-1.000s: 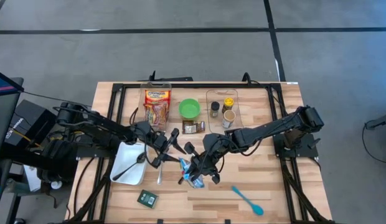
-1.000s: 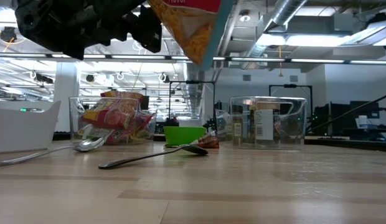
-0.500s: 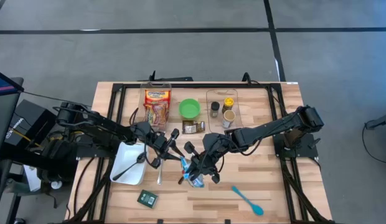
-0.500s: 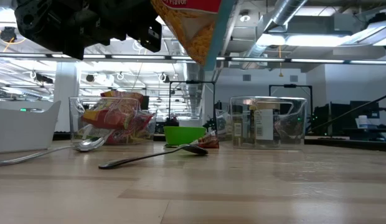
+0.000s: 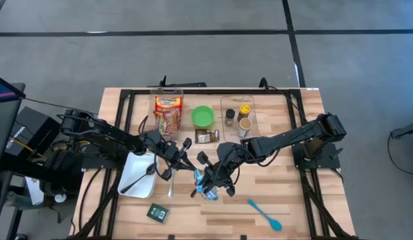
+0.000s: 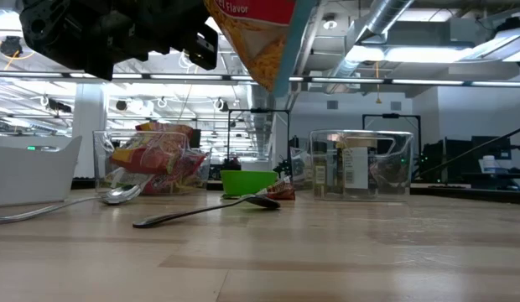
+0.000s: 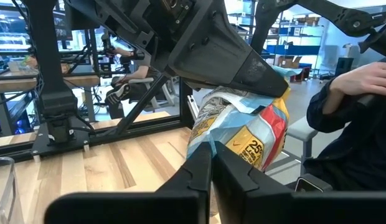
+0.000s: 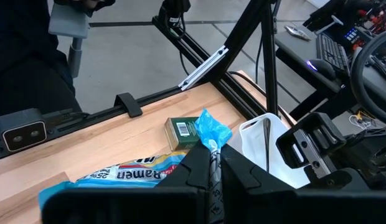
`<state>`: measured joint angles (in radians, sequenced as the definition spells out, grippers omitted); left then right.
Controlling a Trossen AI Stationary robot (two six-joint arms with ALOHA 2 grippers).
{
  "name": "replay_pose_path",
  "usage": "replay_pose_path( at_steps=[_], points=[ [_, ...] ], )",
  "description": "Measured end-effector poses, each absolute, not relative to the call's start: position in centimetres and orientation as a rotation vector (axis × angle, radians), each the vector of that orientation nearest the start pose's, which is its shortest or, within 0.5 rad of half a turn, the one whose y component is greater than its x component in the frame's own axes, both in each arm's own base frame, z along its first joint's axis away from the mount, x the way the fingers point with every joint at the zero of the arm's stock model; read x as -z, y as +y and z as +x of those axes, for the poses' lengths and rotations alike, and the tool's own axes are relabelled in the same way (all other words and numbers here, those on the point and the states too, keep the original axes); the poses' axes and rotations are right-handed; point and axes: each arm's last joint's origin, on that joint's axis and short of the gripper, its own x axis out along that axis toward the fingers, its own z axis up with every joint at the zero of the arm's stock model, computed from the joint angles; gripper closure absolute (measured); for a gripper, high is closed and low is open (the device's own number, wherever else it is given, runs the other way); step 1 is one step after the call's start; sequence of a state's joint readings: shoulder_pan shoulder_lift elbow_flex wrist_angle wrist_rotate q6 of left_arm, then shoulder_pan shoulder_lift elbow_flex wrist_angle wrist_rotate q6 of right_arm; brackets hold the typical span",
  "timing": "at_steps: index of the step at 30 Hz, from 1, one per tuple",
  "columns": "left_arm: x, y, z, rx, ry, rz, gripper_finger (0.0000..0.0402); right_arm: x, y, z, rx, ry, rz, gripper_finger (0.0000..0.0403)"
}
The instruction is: Pick & Place Food Item
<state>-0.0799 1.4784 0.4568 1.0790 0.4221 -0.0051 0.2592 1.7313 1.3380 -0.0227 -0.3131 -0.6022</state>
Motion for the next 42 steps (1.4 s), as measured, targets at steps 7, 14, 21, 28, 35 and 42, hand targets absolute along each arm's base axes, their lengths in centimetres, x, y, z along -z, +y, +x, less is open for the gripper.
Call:
replay_pose_path(
  at_steps=[7,14,21,28,35,42],
  points=[
    [-19.4,-3.3,26.7,0.5,-0.058,0.006,0.0401,-28.7,11.1,38.3,-0.673,0.239,-0.565,0.0392],
    [-19.4,-3.3,26.7,0.5,-0.059,0.006,0.0401,-28.7,11.1,38.3,-0.67,0.244,-0.547,0.0392],
    [-19.5,-3.3,26.7,0.497,-0.059,0.006,0.0401,-28.8,10.6,38.5,-0.633,0.283,-0.403,0.0376],
    [-19.5,-3.3,26.7,0.497,-0.059,0.006,0.0401,-28.8,10.6,38.5,-0.63,0.288,-0.388,0.0308],
    [-19.4,-3.3,26.7,0.486,-0.058,0.005,0.0401,-28.5,10.6,38.3,-0.64,0.32,-0.407,0.0266],
    [-19.4,-3.0,26.8,0.394,-0.058,-0.001,0.0401,-29.0,10.3,37.4,-0.649,0.379,-0.398,0.0267]
  ],
)
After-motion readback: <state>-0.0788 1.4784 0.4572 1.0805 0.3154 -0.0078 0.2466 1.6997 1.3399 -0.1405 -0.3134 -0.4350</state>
